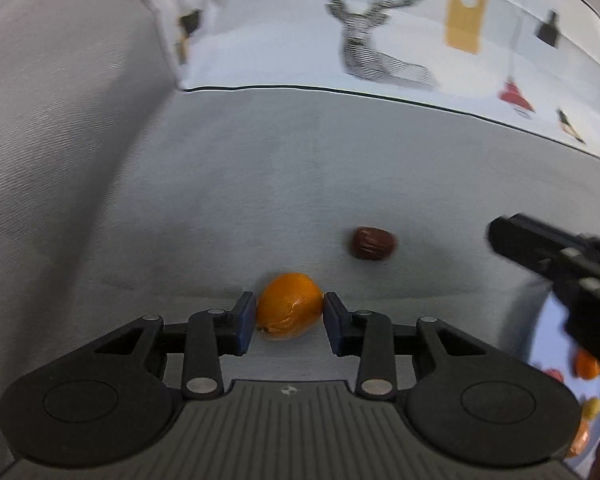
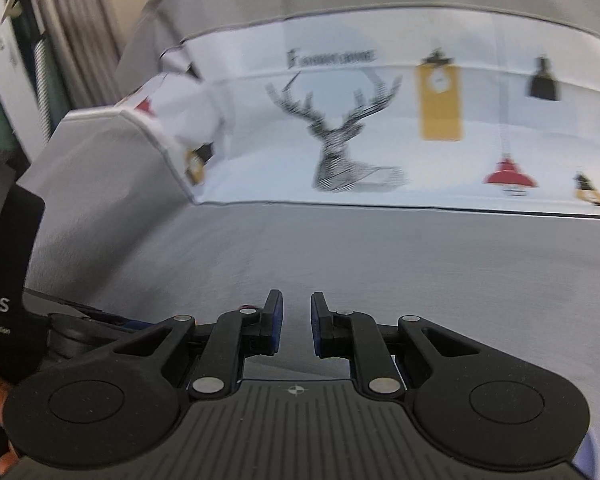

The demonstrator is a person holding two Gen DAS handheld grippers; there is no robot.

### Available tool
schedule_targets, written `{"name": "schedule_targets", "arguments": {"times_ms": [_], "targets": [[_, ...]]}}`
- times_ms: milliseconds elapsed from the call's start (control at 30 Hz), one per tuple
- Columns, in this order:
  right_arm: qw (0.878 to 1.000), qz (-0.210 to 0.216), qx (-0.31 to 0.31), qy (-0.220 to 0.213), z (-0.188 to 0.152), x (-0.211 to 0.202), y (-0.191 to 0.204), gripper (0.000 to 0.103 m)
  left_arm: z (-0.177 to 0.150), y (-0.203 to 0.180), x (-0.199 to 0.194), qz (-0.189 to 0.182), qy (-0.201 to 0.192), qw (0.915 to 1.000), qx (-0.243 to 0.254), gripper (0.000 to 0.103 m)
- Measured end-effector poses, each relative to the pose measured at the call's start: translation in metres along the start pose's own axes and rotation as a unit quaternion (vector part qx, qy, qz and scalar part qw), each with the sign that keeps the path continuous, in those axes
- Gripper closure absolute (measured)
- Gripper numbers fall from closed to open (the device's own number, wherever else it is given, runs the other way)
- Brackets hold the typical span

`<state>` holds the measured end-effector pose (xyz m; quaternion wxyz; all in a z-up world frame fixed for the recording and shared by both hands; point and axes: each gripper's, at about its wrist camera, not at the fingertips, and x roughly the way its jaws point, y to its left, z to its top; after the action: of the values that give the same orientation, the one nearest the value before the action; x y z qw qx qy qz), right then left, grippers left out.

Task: Organize fruits
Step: 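Grasp the plastic-wrapped orange with the left tool while the right tool grasps a dark red date, then carry the wrapped orange and the date in both tools over the plate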

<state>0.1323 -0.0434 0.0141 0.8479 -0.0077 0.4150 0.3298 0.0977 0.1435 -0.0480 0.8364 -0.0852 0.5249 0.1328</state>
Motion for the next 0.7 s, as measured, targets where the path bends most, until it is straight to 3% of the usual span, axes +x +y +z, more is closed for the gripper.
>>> {"name": "schedule_targets", "arguments": {"times_ms": [133, 267, 533, 700], "targets": [[1.0, 0.017, -0.01, 0.018, 0.002, 0.031, 0.01, 0.085, 0.002, 0.013, 0.0, 0.021, 0.001, 0.9994, -0.029, 0.063], [0.999, 0.023, -0.017, 0.034, 0.0, 0.058, 0.02, 0.069, 0.002, 0.014, -0.001, 0.024, 0.0, 0.9995, -0.021, 0.063], [0.997, 0.015, -0.029, 0.069, -0.007, 0.087, 0.026, 0.07, 0.003, 0.014, 0.0, 0.019, 0.003, 0.9996, -0.02, 0.063], [0.997, 0.012, -0.047, 0.062, -0.008, 0.086, 0.029, 0.075, 0.003, 0.011, 0.001, 0.022, 0.002, 0.9996, -0.015, 0.063]]}}
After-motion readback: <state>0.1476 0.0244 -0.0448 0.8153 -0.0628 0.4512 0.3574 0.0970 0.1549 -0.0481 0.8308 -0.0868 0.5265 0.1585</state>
